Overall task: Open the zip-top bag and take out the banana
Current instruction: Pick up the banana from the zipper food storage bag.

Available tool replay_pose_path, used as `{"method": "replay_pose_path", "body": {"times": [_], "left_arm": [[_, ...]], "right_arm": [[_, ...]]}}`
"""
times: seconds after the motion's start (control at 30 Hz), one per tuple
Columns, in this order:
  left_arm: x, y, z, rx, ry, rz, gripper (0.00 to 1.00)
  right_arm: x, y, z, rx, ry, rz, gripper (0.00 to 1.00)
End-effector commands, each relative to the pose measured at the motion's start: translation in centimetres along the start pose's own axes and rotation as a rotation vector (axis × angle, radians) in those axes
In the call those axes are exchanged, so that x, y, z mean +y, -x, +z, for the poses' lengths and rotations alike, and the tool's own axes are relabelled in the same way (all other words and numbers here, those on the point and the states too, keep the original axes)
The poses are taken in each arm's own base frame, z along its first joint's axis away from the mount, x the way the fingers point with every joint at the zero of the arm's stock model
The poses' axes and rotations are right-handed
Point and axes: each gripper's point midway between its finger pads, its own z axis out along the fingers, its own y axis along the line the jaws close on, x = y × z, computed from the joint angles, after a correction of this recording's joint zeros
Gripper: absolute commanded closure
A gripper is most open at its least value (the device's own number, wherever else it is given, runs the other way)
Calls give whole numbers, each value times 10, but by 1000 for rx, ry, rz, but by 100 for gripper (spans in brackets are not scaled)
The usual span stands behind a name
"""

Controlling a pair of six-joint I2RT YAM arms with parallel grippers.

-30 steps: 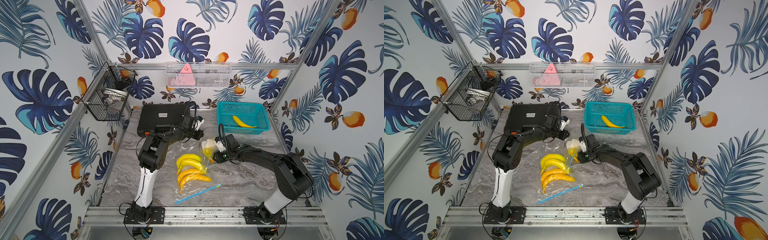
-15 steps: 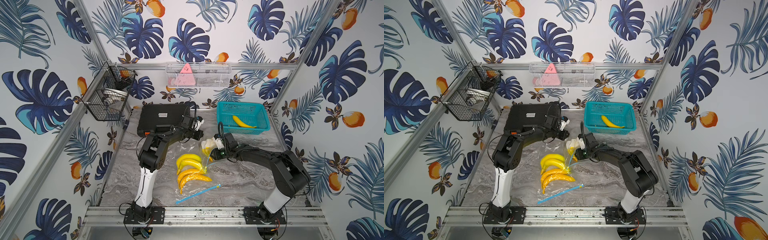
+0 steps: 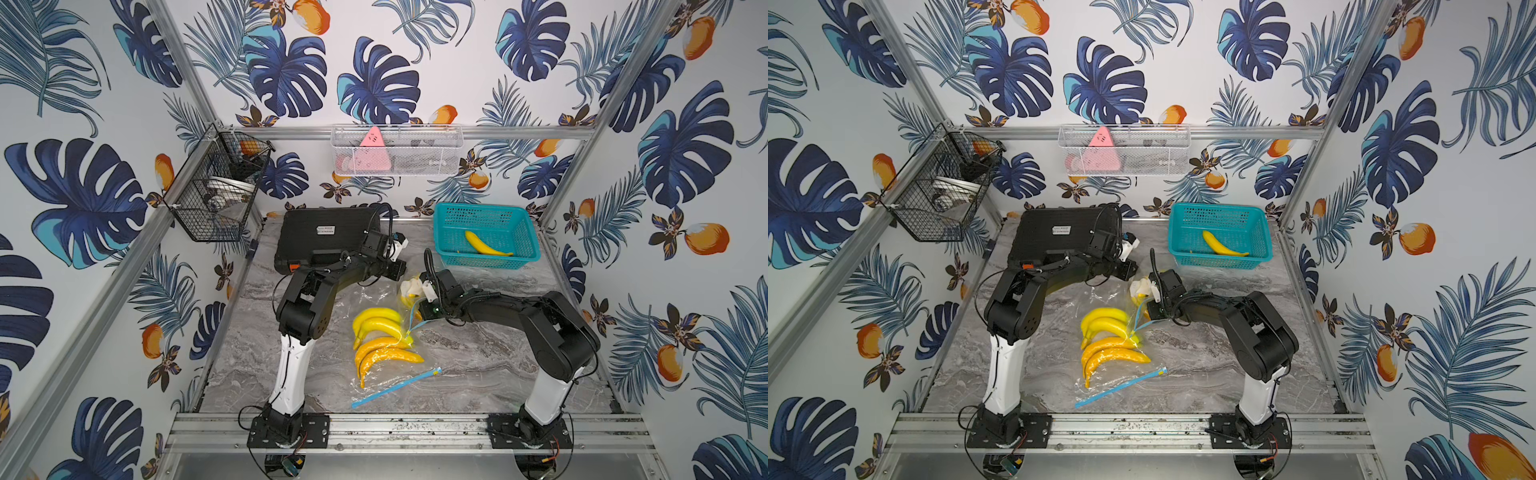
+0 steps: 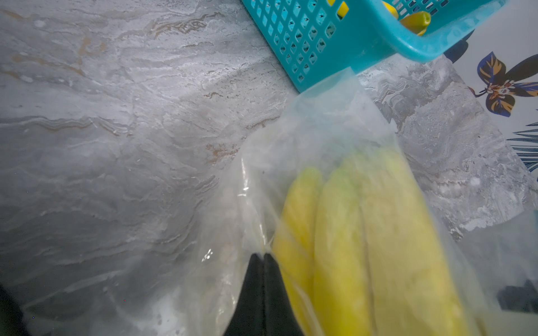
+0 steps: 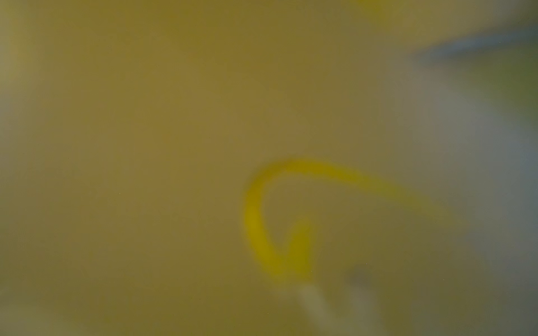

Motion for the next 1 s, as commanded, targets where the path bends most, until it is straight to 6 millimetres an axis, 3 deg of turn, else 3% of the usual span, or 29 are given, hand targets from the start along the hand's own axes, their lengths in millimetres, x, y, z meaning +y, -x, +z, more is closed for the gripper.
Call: {"method": "replay_pose_path", "body": {"times": [0.0,0.1,0.27,0.53,0.7,0.97], "left_arm": [[-2,5,-2,-19,-8,5,100],[-1,4,-1,-15,0,4,100],[10,3,-1,-10,61,7,100],[21,6,2,-7,119,2,100],[27,5,3,-2,142,2,100],[28,3,7,6,143,-1,100]], "right_arm": [[-4,-9,-7,28,-23,8,89],[2,-7,-19,24,2,1,95],[22,-13,-63,27,110,9,99],[57,-54,-135,134,316,-2,100],[85,-40,-198,-50,483,-31,100],[95,-34,-283,-171,529,-63,100]]}}
